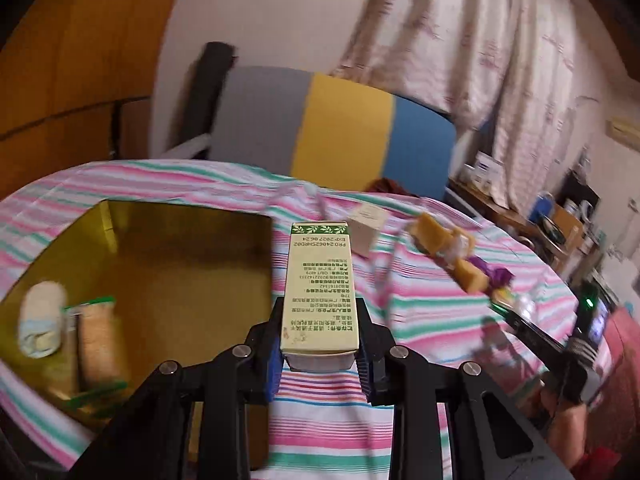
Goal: Organize objects
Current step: 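Place the medicine box in the tray with the left gripper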
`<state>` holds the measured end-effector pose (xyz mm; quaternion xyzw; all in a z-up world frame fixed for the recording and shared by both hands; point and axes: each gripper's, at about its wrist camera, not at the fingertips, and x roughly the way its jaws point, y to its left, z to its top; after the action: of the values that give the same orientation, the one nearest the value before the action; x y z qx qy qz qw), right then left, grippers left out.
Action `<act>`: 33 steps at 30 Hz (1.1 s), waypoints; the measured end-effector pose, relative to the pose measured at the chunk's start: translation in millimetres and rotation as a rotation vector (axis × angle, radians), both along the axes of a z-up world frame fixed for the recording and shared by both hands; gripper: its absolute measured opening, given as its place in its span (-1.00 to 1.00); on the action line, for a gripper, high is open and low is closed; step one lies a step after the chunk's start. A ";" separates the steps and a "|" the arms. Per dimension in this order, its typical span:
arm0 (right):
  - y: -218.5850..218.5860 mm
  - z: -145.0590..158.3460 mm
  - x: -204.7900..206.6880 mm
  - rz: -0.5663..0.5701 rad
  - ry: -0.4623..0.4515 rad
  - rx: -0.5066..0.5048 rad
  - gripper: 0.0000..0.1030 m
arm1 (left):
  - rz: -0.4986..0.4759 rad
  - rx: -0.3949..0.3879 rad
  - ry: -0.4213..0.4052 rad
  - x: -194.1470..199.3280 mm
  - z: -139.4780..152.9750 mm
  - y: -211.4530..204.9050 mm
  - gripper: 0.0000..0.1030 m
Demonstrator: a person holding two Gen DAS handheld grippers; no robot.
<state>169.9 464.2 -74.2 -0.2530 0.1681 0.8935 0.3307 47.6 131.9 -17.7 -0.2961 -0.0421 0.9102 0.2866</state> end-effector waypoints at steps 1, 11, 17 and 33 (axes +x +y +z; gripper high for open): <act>-3.6 1.2 -1.4 0.008 -0.008 0.018 -0.28 | 0.022 -0.006 -0.006 -3.7 -1.3 -6.5 -0.41; -41.6 12.9 -18.5 0.101 -0.065 0.163 -0.29 | 0.140 -0.075 -0.156 -48.0 -32.8 -57.5 -0.41; -55.2 19.1 -23.5 0.142 -0.014 0.076 -0.29 | 0.148 -0.117 -0.185 -52.8 -44.6 -66.5 -0.41; -185.3 57.5 -67.6 0.543 0.126 -0.068 -0.29 | 0.159 -0.137 -0.128 -29.8 -39.4 -88.1 0.42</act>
<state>102.4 279.0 -16.7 -0.2437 0.1440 0.9573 0.0594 17.8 43.8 -57.1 -0.3682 -0.0216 0.9100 0.1893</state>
